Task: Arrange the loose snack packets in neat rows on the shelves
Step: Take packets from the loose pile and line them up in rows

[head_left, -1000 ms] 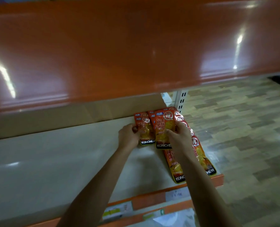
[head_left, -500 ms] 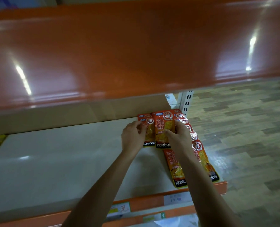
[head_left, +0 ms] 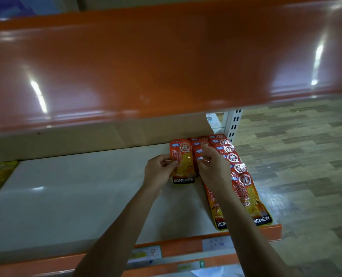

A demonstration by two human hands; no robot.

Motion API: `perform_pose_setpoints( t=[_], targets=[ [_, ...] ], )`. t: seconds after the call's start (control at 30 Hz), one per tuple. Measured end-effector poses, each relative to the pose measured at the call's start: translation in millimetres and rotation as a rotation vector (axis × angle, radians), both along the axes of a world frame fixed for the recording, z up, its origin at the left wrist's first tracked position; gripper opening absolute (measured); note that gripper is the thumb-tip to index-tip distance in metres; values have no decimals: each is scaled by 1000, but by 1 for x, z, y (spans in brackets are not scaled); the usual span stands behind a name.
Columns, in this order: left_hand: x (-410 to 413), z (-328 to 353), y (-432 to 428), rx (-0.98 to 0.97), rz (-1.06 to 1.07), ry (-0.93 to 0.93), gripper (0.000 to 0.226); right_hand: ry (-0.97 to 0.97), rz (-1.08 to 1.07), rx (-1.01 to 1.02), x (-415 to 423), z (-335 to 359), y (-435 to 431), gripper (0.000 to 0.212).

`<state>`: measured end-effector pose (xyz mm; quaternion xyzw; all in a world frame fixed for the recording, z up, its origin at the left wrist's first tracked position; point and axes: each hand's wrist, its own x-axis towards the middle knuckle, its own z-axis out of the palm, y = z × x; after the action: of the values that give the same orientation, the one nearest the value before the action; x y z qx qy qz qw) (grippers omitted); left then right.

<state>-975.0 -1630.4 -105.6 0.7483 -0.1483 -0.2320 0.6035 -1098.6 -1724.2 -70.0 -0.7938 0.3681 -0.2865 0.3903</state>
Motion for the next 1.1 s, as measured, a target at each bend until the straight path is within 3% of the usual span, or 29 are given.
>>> perform_pose_setpoints(
  t=[0.23, 0.43, 1.1],
  targets=[
    [-5, -4, 1, 248, -56, -285, 27, 177, 51, -192, 0, -9, 4, 38],
    [-15, 0, -3, 358, -81, -455, 32, 269, 97, -236, -2, -15, 5, 37],
    [-27, 3, 9, 599, -68, -723, 35, 273, 156, -278, -2, -16, 17, 40]
  ],
)
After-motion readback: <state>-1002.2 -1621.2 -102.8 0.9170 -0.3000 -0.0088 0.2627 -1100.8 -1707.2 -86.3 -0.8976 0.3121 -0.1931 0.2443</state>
